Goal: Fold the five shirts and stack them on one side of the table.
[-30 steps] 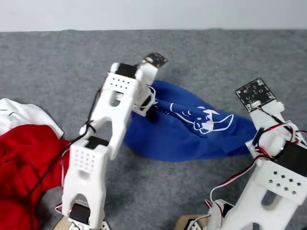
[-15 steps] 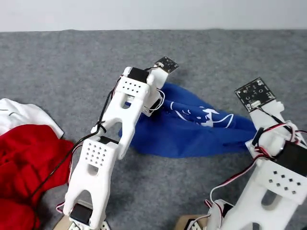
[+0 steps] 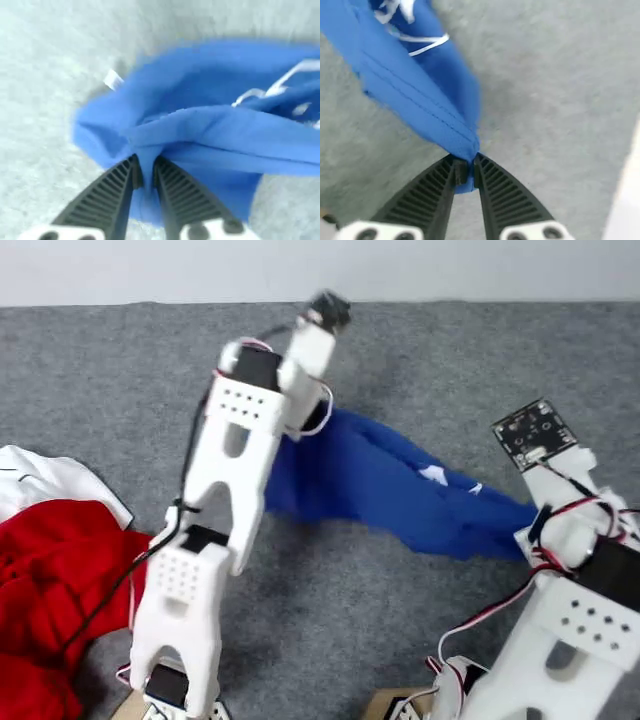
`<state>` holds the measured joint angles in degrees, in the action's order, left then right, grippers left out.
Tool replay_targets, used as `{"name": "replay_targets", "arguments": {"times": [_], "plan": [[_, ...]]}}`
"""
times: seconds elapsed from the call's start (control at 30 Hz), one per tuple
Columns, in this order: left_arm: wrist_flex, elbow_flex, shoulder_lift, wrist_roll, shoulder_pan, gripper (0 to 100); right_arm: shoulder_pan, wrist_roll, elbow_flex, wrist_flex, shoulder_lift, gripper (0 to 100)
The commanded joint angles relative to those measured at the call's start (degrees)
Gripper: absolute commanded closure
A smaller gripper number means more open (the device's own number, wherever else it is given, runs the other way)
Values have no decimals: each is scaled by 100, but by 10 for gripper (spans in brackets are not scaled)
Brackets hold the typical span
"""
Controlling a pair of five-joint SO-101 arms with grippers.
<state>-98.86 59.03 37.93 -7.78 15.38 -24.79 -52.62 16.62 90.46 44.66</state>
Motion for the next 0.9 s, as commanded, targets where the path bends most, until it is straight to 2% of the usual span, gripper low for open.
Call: {"name": "replay_targets", "arguments": {"times": [0.0, 0.13, 0.33, 0.53, 0.87], "plan": [[-167, 180, -1354, 325, -79, 996, 22, -18, -826, -40, 136, 988], [-167, 180, -2435, 580, -79, 996, 22, -18, -1512, -31, 136, 988], [-167, 180, -3692, 536, -97, 996, 22, -18, -2708, -40, 136, 988], [-158, 224, -4554, 527, -105, 996, 13, -26, -4044, -207, 127, 988], [-167, 171, -5732, 527, -105, 995, -13, -35, -5477, -725, 136, 988]]}}
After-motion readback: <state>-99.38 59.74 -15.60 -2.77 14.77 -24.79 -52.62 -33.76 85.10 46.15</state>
